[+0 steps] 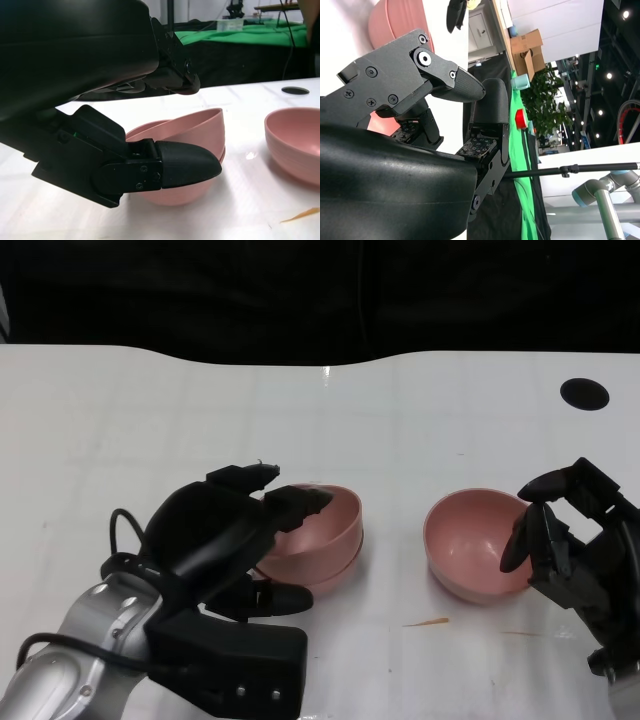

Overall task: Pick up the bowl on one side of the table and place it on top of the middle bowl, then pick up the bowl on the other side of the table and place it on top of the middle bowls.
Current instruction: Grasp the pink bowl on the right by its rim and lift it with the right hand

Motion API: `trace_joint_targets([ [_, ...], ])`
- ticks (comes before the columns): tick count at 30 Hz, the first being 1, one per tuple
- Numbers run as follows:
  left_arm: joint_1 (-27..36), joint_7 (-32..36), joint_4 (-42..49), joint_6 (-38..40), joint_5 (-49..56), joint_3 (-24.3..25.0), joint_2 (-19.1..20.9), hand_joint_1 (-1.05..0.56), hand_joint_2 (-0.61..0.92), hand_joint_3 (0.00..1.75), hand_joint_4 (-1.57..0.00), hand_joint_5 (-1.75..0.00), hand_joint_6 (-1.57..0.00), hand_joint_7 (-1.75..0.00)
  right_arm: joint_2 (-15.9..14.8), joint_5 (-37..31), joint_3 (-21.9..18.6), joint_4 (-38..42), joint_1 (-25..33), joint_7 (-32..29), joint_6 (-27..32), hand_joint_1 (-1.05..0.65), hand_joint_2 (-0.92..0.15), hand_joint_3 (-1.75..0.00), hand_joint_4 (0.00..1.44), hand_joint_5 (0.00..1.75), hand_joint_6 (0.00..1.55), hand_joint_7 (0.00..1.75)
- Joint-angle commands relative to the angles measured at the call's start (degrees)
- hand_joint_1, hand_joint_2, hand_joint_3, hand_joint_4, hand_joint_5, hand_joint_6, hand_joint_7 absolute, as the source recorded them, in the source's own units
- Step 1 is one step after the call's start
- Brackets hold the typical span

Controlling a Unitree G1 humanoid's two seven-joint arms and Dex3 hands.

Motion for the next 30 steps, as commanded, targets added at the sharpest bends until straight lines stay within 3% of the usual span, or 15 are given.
trace_joint_targets([
  [1, 3.1, 1.5, -1.3, -1.2, -4.3, 4.1, 1.1, -0.96, 0.92, 0.75, -0.27, -0.02, -0.43, -0.01, -1.1, -0.8, -0.5, 0.4, -0.4, -0.2, -1.7, -0.08, -0.59, -1.0, 0.83, 1.74, 0.75, 1.46],
  [7, 6.4, -0.8, -2.8, -0.8, -13.1, 9.0, 0.2, -0.95, 0.92, 0.79, -0.27, -0.01, -0.42, 0.0, -1.3, -4.9, 0.0, 2.8, -0.5, -1.0, -7.8, -0.09, -0.64, -0.98, 0.82, 1.73, 0.74, 1.45],
  [10, 7.9, -3.0, -1.9, -2.8, -23.4, 12.3, -1.5, -0.96, 0.92, 0.79, -0.29, -0.02, -0.42, 0.0, -1.8, -7.4, 0.7, 3.1, -0.3, -1.4, -9.7, -0.1, -0.65, -0.98, 0.81, 1.71, 0.73, 1.44],
  [15, 9.2, -3.7, 2.8, -7.9, -32.8, 15.2, -3.9, -1.03, 0.92, 0.79, -0.36, -0.05, -0.44, -0.01, -2.7, -12.0, 1.8, 3.2, 0.2, -3.1, -12.7, -0.11, -0.65, -0.97, 0.81, 1.58, 0.78, 1.22],
  [18, 9.8, -3.8, 4.3, -9.8, -36.5, 16.7, -5.3, -1.0, 0.92, 0.78, -0.38, -0.05, -0.45, -0.01, -3.7, -15.3, 2.8, 2.1, 1.0, -4.4, -13.7, -0.12, -0.69, -0.89, 0.81, 1.54, 0.8, 1.12],
  [21, 10.4, -4.3, 7.0, -12.8, -43.7, 19.7, -8.5, -0.85, 0.92, 0.51, -0.66, -0.21, -0.66, -0.1, -5.6, -21.2, 4.3, 2.2, 1.8, -6.3, -17.4, -0.16, -0.79, -0.6, 0.75, 1.38, 0.8, 0.92],
  [23, 10.3, -5.5, 8.8, -13.9, -48.5, 21.5, -10.4, -0.72, 0.92, 0.33, -0.6, -0.89, -0.8, -0.31, -7.0, -24.5, 4.9, 4.6, 1.2, -7.8, -21.5, -0.23, -0.84, -0.43, 0.74, 1.26, 0.83, 0.77],
  [24, 10.3, -6.0, 9.3, -14.0, -49.9, 22.0, -10.9, -0.66, 0.92, 0.26, -0.55, -1.21, -0.72, -0.68, -7.5, -25.5, 5.2, 5.7, 0.8, -8.4, -23.1, -0.26, -0.85, -0.37, 0.74, 1.19, 0.85, 0.68],
  [25, 10.4, -6.9, 9.2, -12.3, -53.1, 23.0, -11.8, -0.64, 0.92, 0.24, -0.53, -1.32, -0.66, -0.87, -8.5, -27.6, 5.6, 6.8, 0.4, -9.4, -24.6, -0.26, -0.86, -0.35, 0.75, 1.17, 0.87, 0.64],
  [26, 10.5, -7.7, 9.0, -10.9, -55.4, 23.7, -12.4, -0.59, 0.92, 0.18, -0.55, -1.52, -0.64, -1.13, -9.1, -29.1, 5.9, 7.7, 0.1, -10.2, -25.5, -0.31, -0.86, -0.32, 0.75, 1.04, 0.89, 0.51],
  [27, 10.6, -9.3, 9.3, -9.7, -58.5, 24.7, -12.9, -0.56, 0.92, 0.16, -0.55, -1.63, -0.63, -1.27, -10.3, -31.5, 6.5, 8.3, -0.1, -11.0, -26.4, -0.33, -0.87, -0.29, 0.77, 0.94, 0.92, 0.39],
  [28, 10.6, -10.5, 9.5, -8.9, -60.6, 25.4, -13.1, -0.45, 0.92, 0.16, -0.64, -1.7, -0.61, -1.55, -11.2, -33.2, 7.0, 8.8, -0.3, -11.6, -27.1, -0.39, -0.9, -0.23, 0.78, 0.69, 0.92, 0.22],
  [30, 10.6, -12.0, 9.7, -8.2, -62.2, 26.3, -13.3, -0.39, 0.92, 0.16, -0.69, -1.74, -0.6, -1.71, -12.1, -34.7, 7.7, 9.6, -0.5, -12.7, -28.0, -0.42, -0.92, -0.18, 0.8, 0.51, 0.92, 0.11],
])
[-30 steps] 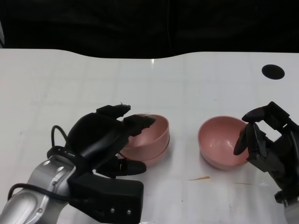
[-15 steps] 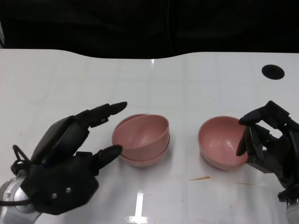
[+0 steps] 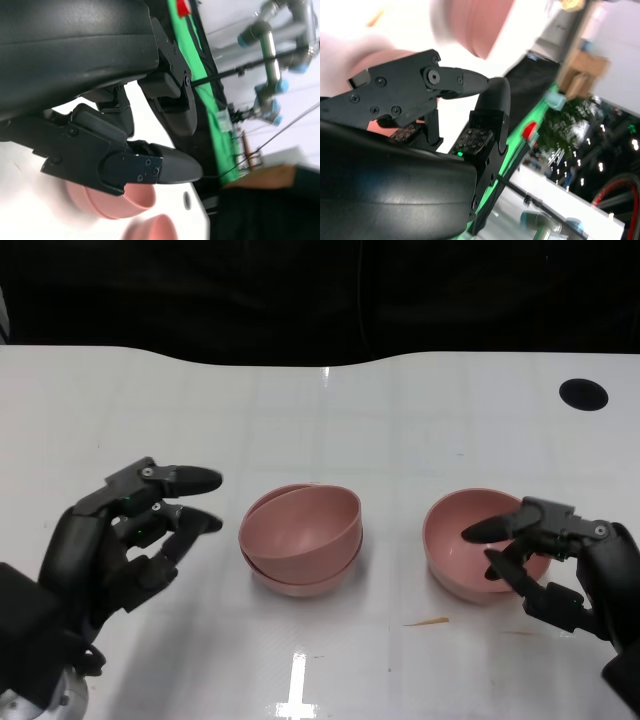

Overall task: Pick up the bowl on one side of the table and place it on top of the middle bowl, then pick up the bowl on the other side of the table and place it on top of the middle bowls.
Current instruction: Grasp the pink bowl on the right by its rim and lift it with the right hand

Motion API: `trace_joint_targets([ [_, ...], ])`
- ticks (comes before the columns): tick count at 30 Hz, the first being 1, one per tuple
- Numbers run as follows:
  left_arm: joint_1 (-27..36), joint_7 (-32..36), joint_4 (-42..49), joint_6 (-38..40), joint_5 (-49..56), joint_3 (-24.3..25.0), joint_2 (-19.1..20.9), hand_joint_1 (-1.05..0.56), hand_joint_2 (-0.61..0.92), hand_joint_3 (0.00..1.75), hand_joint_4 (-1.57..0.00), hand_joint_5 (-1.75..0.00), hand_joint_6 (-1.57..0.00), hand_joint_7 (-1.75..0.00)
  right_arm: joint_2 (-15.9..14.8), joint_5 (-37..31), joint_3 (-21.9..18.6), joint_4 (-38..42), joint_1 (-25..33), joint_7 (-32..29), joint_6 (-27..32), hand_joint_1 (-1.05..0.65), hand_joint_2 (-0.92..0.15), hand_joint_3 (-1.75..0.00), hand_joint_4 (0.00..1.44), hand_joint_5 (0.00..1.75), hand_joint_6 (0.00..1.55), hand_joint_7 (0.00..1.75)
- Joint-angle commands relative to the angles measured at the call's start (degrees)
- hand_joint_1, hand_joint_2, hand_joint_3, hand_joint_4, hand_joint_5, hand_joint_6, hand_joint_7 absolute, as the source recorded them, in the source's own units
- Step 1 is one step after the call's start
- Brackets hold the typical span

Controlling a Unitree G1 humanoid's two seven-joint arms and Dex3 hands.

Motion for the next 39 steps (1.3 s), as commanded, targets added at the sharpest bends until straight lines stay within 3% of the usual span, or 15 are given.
trace_joint_targets([
  [1, 0.2, -2.3, 0.5, 1.3, -2.7, 1.8, -0.2, -0.38, 0.92, 0.16, -0.7, -1.74, -0.6, -1.73, -2.0, -1.8, 0.8, 1.3, -1.0, -2.0, -1.9, -0.42, -0.92, -0.17, 0.8, 0.49, 0.92, 0.09],
  [2, 0.1, -3.6, 1.6, 1.6, -4.6, 3.0, -0.3, -0.38, 0.92, 0.16, -0.7, -1.74, -0.6, -1.74, -3.6, -4.9, 1.7, 0.5, -0.9, -2.4, -1.1, -0.42, -0.92, -0.17, 0.8, 0.48, 0.93, 0.08],
  [3, 0.0, -4.7, 2.5, 1.9, -6.1, 3.9, -0.4, -0.26, 0.92, 0.17, -0.8, -1.75, -0.68, -1.74, -4.8, -7.4, 2.4, -0.1, -0.7, -2.8, -0.4, -0.54, -0.92, -0.21, 0.64, 0.29, 0.78, 0.03],
  [7, -0.7, -7.7, 5.1, 3.2, -10.9, 7.1, -1.3, -0.14, 0.92, 0.2, -0.89, -1.75, -0.71, -1.75, -8.1, -16.7, 4.6, -5.3, 0.5, -4.3, 6.2, -0.73, -0.92, -0.27, 0.44, 0.06, 0.55, 0.0],
  [15, -1.1, -7.9, 5.6, 6.2, -13.5, 9.9, -2.5, -0.14, 0.92, 0.21, -0.96, -1.75, -0.68, -1.75, -11.9, -27.4, 8.5, -13.8, 1.5, -3.6, 18.5, -0.95, -0.92, -0.28, 0.35, 0.0, 0.38, 0.0],
  [23, -1.9, -6.5, 5.7, 6.7, -11.9, 10.9, -3.7, -0.14, 0.92, 0.22, -0.97, -1.75, -0.66, -1.75, -15.0, -33.2, 13.4, -15.9, -2.1, 4.3, 31.0, -1.01, -0.92, -0.05, 0.25, 0.01, 0.27, 0.0],
  [28, -2.6, -6.0, 5.8, 6.9, -10.4, 11.2, -3.3, -0.13, 0.92, 0.23, -0.96, -1.75, -0.66, -1.75, -15.0, -33.1, 15.2, -12.4, -4.9, 2.0, 31.8, -1.03, -0.92, -0.08, 0.33, 0.04, 0.29, 0.01],
  [35, -2.6, -5.6, 5.4, 7.1, -9.9, 11.4, -3.7, -0.12, 0.92, 0.23, -0.95, -1.75, -0.65, -1.75, -15.5, -32.8, 16.6, -9.2, -7.3, 0.3, 31.6, -1.03, -0.92, -0.09, 0.35, 0.04, 0.29, 0.01],
  [37, -2.4, -4.7, 4.9, 6.9, -9.4, 11.4, -4.3, -0.1, 0.92, 0.25, -0.93, -1.75, -0.65, -1.75, -15.2, -33.0, 17.8, -3.4, -11.3, -1.7, 30.1, -0.94, -0.92, -0.29, 0.38, 0.04, 0.36, 0.03],
  [39, -2.3, -4.3, 4.6, 6.5, -8.9, 11.2, -4.4, -0.1, 0.92, 0.26, -0.93, -1.75, -0.65, -1.75, -15.0, -32.8, 18.6, -0.5, -13.2, -3.3, 29.2, -0.88, -0.92, -0.33, 0.41, 0.05, 0.4, 0.04],
])
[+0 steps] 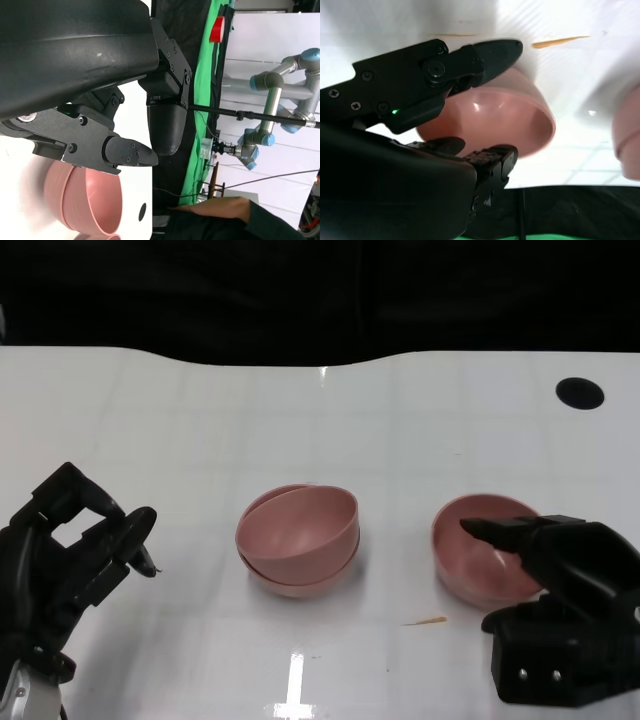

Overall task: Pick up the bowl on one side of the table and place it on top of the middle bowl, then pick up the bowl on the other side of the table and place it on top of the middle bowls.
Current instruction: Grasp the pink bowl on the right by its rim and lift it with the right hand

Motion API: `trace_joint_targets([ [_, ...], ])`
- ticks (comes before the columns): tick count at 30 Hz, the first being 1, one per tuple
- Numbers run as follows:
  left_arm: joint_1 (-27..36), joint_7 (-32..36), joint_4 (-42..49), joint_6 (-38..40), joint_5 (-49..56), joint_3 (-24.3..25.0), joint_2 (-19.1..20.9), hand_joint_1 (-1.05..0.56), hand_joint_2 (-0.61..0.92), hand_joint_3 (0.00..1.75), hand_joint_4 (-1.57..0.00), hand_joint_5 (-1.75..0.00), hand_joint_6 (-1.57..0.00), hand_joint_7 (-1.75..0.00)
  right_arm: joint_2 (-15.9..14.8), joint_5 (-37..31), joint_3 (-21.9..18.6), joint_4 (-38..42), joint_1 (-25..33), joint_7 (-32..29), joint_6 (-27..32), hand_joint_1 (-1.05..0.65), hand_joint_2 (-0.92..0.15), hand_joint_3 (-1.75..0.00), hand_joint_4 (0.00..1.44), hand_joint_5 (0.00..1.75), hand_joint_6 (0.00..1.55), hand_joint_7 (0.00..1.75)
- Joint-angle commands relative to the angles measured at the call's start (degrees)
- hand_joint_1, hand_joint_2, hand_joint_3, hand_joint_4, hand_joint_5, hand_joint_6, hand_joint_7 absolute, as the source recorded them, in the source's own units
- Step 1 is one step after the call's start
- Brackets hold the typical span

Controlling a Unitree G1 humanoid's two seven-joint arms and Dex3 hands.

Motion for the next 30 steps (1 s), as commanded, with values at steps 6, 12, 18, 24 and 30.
trace_joint_targets([
  [6, 0.0, 1.2, -0.8, -0.3, 1.2, 0.5, -0.1, -0.1, 0.92, 0.27, -0.92, -1.75, -0.65, -1.75, -1.1, 1.1, 1.6, 5.2, -4.0, -3.8, -1.9, -0.84, -0.92, -0.34, 0.44, 0.04, 0.43, 0.04],
  [12, 0.0, 1.4, -1.0, -0.2, 1.3, 0.6, -0.4, -0.1, 0.92, 0.27, -0.92, -1.75, -0.65, -1.75, -1.1, 1.0, 2.6, 7.1, -4.9, -6.5, -3.0, -0.84, -0.92, -0.34, 0.44, 0.04, 0.43, 0.03],
  [18, 0.4, 1.4, -1.7, -0.1, 1.1, 0.8, -1.1, -0.12, 0.91, 0.27, -0.92, -1.75, -0.66, -1.75, 0.8, 0.6, 5.1, 18.7, -9.1, -18.7, -9.7, -0.42, -0.92, -0.14, 0.94, 0.09, 0.89, 0.05],
  [24, 0.4, 1.0, -1.7, -0.1, 0.9, 1.1, -1.3, -0.11, 0.91, 0.26, -0.92, -1.75, -0.65, -1.75, 1.0, 1.1, 6.2, 22.0, -10.6, -20.6, -11.3, -0.38, -0.92, -0.15, 1.01, 0.1, 0.94, 0.05],
  [30, 0.5, 1.1, -1.9, -0.2, 1.1, 1.1, -1.5, -0.13, 0.9, 0.26, -0.93, -1.75, -0.67, -1.75, 1.0, 1.5, 7.2, 23.2, -11.2, -21.6, -11.7, -0.35, -0.92, -0.16, 1.0, 0.08, 0.97, 0.05],
])
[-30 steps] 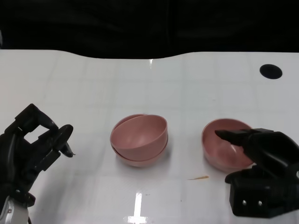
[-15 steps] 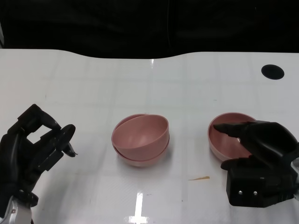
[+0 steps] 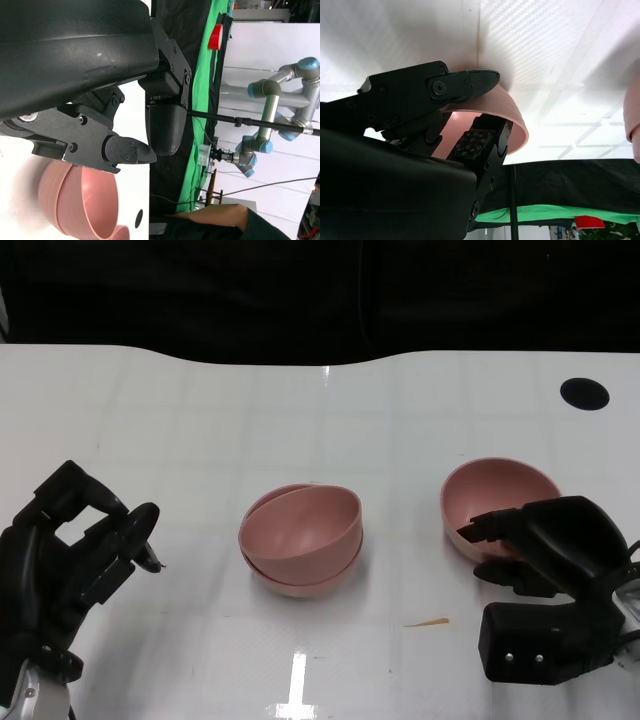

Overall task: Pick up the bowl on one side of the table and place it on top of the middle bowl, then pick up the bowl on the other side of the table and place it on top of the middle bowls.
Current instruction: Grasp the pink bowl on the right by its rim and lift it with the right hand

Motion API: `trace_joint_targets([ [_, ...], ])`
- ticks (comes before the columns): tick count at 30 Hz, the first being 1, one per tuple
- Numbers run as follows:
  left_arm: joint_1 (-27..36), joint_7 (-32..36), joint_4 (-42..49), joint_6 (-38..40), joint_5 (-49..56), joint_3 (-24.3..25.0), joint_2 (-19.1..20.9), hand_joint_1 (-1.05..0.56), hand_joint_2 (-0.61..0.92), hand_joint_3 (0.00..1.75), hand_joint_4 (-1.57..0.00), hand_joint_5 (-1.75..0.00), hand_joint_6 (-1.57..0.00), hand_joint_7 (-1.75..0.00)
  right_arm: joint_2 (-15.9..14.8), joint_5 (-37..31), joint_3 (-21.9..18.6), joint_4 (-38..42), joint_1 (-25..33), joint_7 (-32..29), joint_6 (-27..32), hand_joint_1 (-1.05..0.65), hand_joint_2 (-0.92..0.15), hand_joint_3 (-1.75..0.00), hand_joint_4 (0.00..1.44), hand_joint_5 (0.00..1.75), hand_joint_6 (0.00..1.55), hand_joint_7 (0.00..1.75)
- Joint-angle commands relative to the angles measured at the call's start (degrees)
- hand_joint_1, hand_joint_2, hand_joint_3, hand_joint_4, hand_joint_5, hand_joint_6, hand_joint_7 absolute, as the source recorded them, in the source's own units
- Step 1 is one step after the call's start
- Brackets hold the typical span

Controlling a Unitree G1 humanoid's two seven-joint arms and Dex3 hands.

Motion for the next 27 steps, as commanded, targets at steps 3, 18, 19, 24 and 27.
trace_joint_targets([
  [3, 0.5, 0.2, -1.3, 0.1, -0.3, 0.2, 0.0, -0.13, 0.9, 0.26, -0.93, -1.75, -0.67, -1.75, 0.1, 0.9, 0.2, 1.0, -1.1, -1.3, -0.2, -0.33, -0.92, -0.19, 1.04, 0.1, 1.01, 0.05],
  [18, 0.8, 1.0, -2.1, 0.0, 0.8, 0.1, -0.4, -0.12, 0.9, 0.27, -0.94, -1.75, -0.67, -1.75, 0.1, 0.5, 0.8, 0.0, -1.3, -0.6, 0.5, -0.31, -0.92, -0.18, 0.84, 0.9, 1.15, 0.01],
  [19, 0.8, 1.0, -2.1, 0.0, 0.8, 0.1, -0.4, -0.12, 0.9, 0.27, -0.94, -1.75, -0.67, -1.75, 0.1, 0.6, 0.8, 0.0, -1.3, -0.6, 0.5, -0.31, -0.92, -0.18, 0.84, 0.91, 1.15, 0.0],
  [24, 0.8, 1.1, -2.0, 0.0, 1.1, -0.1, -0.6, -0.12, 0.89, 0.28, -0.94, -1.75, -0.67, -1.75, 0.4, 0.5, 1.0, 2.9, -2.4, -6.4, -3.8, -0.21, -0.92, -0.23, 0.79, 1.66, 0.75, 1.35],
  [27, 0.7, 1.0, -1.8, -0.2, 1.2, -0.1, -0.6, -0.12, 0.89, 0.28, -0.94, -1.75, -0.67, -1.75, 0.5, 1.0, 0.9, 3.7, -2.8, -6.7, -4.7, -0.2, -0.92, -0.26, 0.8, 1.74, 0.6, 1.7],
])
